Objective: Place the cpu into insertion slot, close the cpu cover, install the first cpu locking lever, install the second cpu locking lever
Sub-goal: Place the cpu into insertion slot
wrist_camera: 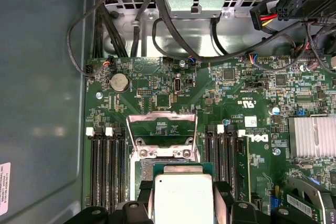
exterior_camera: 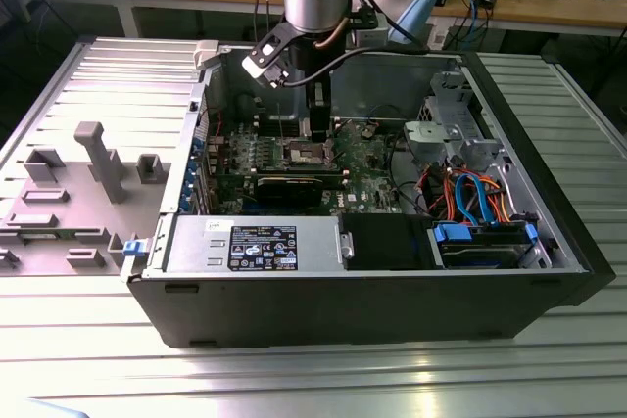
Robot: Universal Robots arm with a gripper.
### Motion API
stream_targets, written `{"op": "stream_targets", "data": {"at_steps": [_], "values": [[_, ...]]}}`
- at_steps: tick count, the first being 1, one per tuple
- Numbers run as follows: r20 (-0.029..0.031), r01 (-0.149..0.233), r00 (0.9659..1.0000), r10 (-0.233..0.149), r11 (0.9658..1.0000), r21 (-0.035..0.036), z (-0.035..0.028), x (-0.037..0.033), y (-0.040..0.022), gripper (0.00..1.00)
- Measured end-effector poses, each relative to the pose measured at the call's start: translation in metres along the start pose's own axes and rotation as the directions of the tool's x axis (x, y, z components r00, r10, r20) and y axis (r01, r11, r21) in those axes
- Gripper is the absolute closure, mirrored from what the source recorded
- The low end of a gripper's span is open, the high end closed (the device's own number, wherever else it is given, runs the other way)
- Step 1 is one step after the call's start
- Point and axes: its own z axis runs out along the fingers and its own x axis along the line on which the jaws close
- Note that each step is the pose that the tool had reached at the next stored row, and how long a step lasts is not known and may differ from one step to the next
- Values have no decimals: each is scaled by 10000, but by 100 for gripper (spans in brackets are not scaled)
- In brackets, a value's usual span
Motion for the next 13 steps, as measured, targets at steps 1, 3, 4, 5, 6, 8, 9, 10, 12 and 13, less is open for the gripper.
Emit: {"op": "stream_targets", "data": {"at_steps": [1, 3, 4, 5, 6, 8, 9, 10, 12, 13], "values": [[0, 0, 10000, 0, 10000, 0, 0, 0, 0, 46], [0, 0, 10000, 0, 10000, 0, 1, 0, 0, 46], [0, 0, 10000, 0, 10000, 0, 1, 0, 0, 46], [1, 0, 10000, 0, 10000, 0, 1, 0, 0, 46], [0, 0, 10000, 0, 10000, 0, 2, 0, 0, 46], [0, 0, 10000, 0, 10000, 0, 2, 0, 0, 46], [1, 0, 10000, 0, 10000, 0, 2, 0, 0, 46], [0, 0, 10000, 0, 10000, 0, 3, 0, 0, 46], [-3, -3, 10000, 3, 10000, -3, 16, 2, -4, 46], [1, -2, 10000, 2, 10000, -1, 35, 8, -6, 46]]}}
